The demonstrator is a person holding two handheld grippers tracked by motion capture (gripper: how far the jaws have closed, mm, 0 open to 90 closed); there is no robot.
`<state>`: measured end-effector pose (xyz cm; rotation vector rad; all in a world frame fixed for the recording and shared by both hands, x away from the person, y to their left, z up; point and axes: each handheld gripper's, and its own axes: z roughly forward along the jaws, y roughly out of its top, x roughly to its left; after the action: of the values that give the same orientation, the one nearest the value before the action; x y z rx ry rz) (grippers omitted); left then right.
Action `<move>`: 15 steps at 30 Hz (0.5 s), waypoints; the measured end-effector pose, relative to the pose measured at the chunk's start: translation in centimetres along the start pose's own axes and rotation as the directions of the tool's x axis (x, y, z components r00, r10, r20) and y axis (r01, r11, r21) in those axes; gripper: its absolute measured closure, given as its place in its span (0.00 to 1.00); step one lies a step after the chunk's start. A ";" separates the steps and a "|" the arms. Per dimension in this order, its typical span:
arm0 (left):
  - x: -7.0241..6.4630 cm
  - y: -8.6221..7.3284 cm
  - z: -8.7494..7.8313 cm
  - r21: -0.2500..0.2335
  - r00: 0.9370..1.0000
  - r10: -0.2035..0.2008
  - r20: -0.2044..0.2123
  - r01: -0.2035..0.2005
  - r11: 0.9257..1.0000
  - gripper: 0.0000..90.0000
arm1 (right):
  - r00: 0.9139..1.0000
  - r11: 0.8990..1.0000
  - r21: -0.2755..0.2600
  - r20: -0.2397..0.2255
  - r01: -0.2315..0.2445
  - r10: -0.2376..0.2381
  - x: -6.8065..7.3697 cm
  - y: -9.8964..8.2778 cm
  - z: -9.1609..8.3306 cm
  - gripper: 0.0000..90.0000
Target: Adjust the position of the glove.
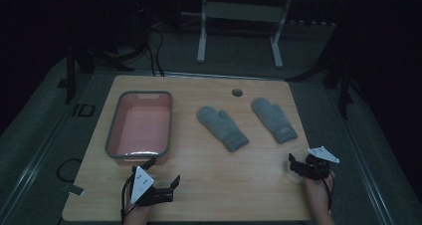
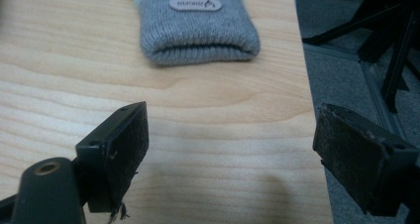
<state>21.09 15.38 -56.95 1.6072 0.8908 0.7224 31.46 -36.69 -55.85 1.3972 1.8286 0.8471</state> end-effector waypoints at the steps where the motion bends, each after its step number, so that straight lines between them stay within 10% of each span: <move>1: 0.1 0.0 0.0 0.002 1.000 -0.002 -0.002 0.002 1.000 0.02 | 1.000 1.000 0.003 -0.003 0.003 -0.003 0.0 0.0 0.0 0.16; 15: 1.0 -0.4 -1.4 0.009 0.999 -0.009 0.044 0.008 1.000 0.02 | 0.989 0.993 0.080 -0.131 0.081 -0.070 0.7 1.4 0.5 0.16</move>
<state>20.37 17.02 -57.03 1.6200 0.8698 0.6760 32.48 -35.70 -55.11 1.3434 2.0239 0.8459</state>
